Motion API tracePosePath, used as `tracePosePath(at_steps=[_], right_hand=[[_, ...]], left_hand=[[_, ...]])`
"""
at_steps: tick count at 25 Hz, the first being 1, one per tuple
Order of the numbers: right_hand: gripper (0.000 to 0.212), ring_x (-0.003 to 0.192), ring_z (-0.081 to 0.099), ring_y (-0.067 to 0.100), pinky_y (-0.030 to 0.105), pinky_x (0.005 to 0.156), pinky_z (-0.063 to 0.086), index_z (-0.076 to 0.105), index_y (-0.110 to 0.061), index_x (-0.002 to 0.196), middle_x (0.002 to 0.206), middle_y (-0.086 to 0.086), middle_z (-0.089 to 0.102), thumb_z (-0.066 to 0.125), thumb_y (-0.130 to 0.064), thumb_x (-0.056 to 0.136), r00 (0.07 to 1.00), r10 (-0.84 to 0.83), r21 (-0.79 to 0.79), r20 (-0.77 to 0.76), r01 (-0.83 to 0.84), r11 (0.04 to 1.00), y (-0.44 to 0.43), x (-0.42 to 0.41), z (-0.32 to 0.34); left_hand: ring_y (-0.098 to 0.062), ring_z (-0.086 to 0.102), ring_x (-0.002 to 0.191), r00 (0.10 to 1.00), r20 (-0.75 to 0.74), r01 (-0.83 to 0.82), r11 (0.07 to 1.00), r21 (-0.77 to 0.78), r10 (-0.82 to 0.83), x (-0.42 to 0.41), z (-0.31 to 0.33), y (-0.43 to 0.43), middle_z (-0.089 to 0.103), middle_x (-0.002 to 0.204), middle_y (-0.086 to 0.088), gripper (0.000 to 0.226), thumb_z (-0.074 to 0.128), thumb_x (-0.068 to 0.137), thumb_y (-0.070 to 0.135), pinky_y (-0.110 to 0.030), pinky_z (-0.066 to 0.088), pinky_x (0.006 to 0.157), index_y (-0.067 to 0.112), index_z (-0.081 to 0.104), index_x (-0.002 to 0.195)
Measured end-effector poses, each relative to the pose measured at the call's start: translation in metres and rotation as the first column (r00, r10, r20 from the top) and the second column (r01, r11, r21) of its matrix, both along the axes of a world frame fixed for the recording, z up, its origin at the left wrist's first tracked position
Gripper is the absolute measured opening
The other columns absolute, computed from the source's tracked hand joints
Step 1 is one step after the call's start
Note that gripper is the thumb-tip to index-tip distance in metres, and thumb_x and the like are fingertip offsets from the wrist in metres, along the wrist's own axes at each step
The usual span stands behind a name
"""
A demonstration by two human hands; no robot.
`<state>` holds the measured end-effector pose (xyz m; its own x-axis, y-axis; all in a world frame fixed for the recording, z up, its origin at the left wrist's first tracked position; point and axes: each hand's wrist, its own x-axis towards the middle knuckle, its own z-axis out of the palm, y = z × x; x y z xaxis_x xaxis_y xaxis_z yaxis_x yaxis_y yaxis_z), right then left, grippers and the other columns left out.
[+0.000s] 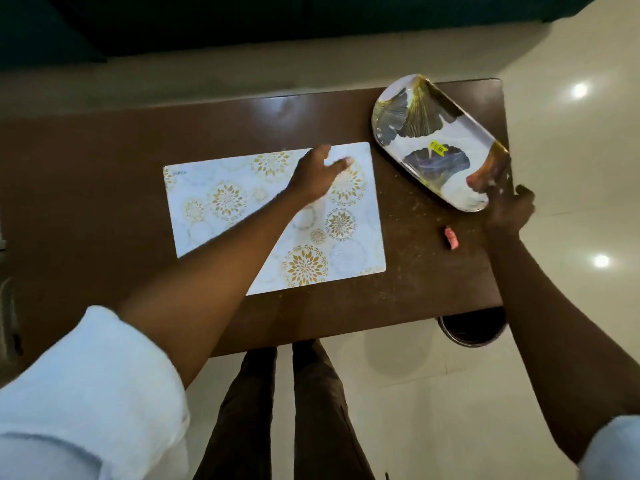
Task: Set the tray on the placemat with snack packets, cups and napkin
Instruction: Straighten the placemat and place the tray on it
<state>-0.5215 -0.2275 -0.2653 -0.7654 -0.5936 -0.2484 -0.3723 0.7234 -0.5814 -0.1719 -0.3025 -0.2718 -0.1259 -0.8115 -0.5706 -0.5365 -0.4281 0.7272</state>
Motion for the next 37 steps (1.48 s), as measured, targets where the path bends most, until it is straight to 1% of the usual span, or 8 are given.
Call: tracePosePath(at_steps=[2,6,11,20,23,27,33,37], right_hand=[[0.065,0.138,0.055,0.030,0.031,0.113,0.043,0.050,-0.004,0.147,0.148,0.017,0.057,0.069,-0.039,0.097,0.969,-0.235,0.027,0.071,0.234,0.972,-0.004,-0.031,-0.009],[0.045,0.101,0.069,0.023,0.032,0.086,0.055,0.060,0.001,0.139,0.131,0.018,0.070,0.062,-0.021,0.099,0.904,-0.299,0.049,0.305,0.299,0.953,-0.013,-0.065,-0.030],[0.039,0.086,0.068,0.026,0.035,0.073,0.059,0.074,0.003,0.118,0.103,0.015,0.073,0.078,-0.026,0.092,0.814,-0.371,0.038,0.448,0.397,0.917,-0.019,-0.089,-0.057],[0.029,0.104,0.076,0.031,0.038,0.086,0.066,0.075,0.000,0.119,0.117,0.018,0.076,0.078,-0.006,0.091,0.763,-0.408,0.053,0.502,0.443,0.895,-0.023,-0.095,-0.071],[0.030,0.110,0.075,0.031,0.039,0.089,0.065,0.076,-0.001,0.120,0.117,0.014,0.076,0.078,-0.010,0.092,0.797,-0.363,0.028,0.483,0.400,0.916,-0.018,-0.088,-0.066],[0.031,0.109,0.074,0.032,0.032,0.086,0.065,0.073,0.004,0.120,0.114,0.019,0.076,0.074,-0.014,0.095,0.827,-0.148,-0.089,0.542,0.232,0.969,-0.005,-0.057,-0.054],[0.024,0.090,0.069,0.027,0.037,0.079,0.059,0.074,0.006,0.117,0.114,0.027,0.075,0.072,-0.005,0.096,0.843,0.100,-0.094,0.528,-0.059,0.994,-0.023,0.073,-0.033],[0.024,0.091,0.070,0.034,0.042,0.081,0.059,0.074,0.009,0.117,0.113,0.030,0.074,0.069,-0.003,0.097,0.830,0.206,-0.066,0.518,-0.202,0.977,-0.011,0.139,-0.015]], left_hand=[[-0.020,0.050,0.080,0.997,-0.072,-0.027,0.999,0.023,0.028,-0.031,-0.003,-0.031,0.055,0.079,-0.010,0.028,0.066,0.098,0.041,-0.030,0.039,0.075,0.016,0.063,0.087],[-0.021,0.047,0.077,0.992,0.047,-0.117,0.992,0.036,0.116,-0.071,-0.017,-0.082,0.046,0.073,-0.008,0.033,0.066,0.097,0.031,-0.030,0.034,0.069,0.015,0.054,0.070],[-0.028,0.071,0.114,0.966,0.204,-0.159,0.987,-0.017,0.159,-0.118,-0.030,-0.142,0.075,0.120,-0.014,0.035,0.069,0.095,0.028,-0.038,0.058,0.093,0.003,0.072,0.120],[-0.019,0.073,0.095,0.948,0.048,-0.318,0.945,0.073,0.316,-0.132,-0.047,-0.152,0.074,0.115,-0.008,0.019,0.073,0.094,0.009,-0.036,0.066,0.082,0.009,0.075,0.113],[-0.021,0.072,0.093,0.916,-0.065,-0.380,0.909,0.169,0.395,-0.116,-0.041,-0.143,0.072,0.116,-0.012,0.015,0.070,0.095,0.003,-0.031,0.066,0.070,0.008,0.071,0.109],[-0.023,0.069,0.085,0.865,-0.162,-0.418,0.860,0.293,0.475,-0.044,-0.035,-0.096,0.070,0.110,-0.015,0.028,0.065,0.099,0.003,-0.039,0.064,0.083,-0.001,0.065,0.127],[-0.018,0.067,0.081,0.742,-0.057,-0.627,0.722,0.291,0.667,0.119,-0.002,0.024,0.069,0.102,-0.014,0.033,0.063,0.100,0.002,-0.029,0.062,0.073,-0.007,0.062,0.132],[-0.031,0.064,0.100,0.671,0.047,-0.717,0.631,0.296,0.740,0.179,0.019,0.090,0.066,0.117,-0.025,0.034,0.060,0.101,-0.001,-0.042,0.060,0.087,-0.011,0.059,0.134]])
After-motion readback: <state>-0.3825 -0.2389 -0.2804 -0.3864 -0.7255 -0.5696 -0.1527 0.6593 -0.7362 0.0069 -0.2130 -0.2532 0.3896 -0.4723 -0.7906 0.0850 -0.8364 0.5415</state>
